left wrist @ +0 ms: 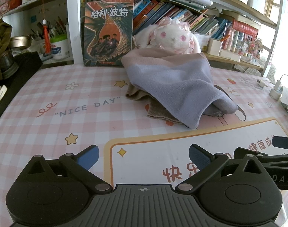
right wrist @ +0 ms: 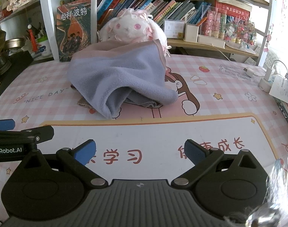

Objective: Fold clothes

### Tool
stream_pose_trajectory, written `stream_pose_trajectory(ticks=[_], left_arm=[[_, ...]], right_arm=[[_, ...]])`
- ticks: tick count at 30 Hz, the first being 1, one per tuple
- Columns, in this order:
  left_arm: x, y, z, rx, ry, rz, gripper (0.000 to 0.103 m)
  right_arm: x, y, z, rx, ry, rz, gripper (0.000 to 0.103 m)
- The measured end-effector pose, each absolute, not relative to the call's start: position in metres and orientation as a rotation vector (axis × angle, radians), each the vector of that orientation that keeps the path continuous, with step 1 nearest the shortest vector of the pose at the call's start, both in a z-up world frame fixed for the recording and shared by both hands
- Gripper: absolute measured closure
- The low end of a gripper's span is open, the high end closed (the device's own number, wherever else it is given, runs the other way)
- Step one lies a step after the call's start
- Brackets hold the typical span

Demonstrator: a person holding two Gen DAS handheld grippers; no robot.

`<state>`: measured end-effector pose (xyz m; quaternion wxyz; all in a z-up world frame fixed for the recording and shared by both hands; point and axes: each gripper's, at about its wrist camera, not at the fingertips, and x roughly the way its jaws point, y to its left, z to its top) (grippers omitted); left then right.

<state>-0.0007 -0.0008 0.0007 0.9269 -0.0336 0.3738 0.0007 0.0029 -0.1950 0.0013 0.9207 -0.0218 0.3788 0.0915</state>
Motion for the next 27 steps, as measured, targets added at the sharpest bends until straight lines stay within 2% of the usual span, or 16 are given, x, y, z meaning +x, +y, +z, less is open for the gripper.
stream_pose_trajectory(ticks=[27], left_arm=[[0.0078,0.0012,-0.0031,-0.073,0.788,0.006,0.001]], right_arm=[[0.0096,-0.1925,-0.0001,-0.052,0.786,0.193,0.002]])
